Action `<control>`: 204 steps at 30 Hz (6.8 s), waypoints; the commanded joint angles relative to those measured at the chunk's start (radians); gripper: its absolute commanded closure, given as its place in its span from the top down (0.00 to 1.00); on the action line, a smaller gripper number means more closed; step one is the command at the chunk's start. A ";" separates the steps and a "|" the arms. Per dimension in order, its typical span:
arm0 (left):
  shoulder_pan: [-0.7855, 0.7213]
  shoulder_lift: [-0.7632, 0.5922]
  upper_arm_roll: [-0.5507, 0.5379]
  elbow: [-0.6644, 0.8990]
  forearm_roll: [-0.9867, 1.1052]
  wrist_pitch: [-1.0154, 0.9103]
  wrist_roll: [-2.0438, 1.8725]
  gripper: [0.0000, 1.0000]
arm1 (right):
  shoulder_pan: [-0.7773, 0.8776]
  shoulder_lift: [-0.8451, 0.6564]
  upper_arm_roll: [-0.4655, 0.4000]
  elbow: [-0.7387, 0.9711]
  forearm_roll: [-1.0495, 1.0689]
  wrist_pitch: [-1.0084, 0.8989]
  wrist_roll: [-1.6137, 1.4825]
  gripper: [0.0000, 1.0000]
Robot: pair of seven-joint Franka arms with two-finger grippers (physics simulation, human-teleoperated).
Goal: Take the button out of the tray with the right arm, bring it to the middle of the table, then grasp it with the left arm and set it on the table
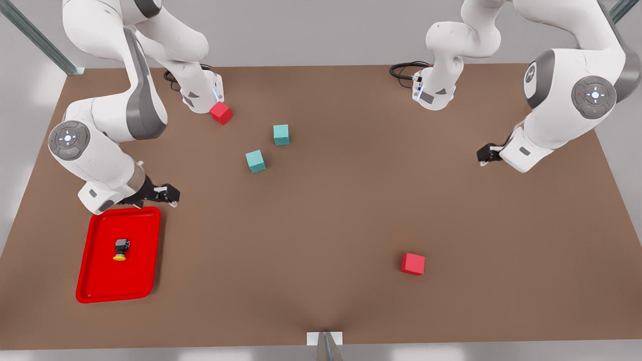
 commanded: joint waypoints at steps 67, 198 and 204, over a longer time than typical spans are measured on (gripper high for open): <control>-0.012 0.108 -0.001 0.000 0.004 0.064 -0.027 1.00 | -0.336 0.473 0.241 0.064 -0.322 0.145 -0.247 0.39; -1.035 0.892 0.506 0.085 0.527 -0.239 -2.873 0.48 | 0.330 -0.057 -0.220 0.129 -0.019 -0.466 -0.061 1.00; -1.026 1.024 0.496 0.076 0.550 -0.115 -2.807 0.48 | 0.344 -0.056 -0.213 0.129 -0.039 -0.468 -0.064 1.00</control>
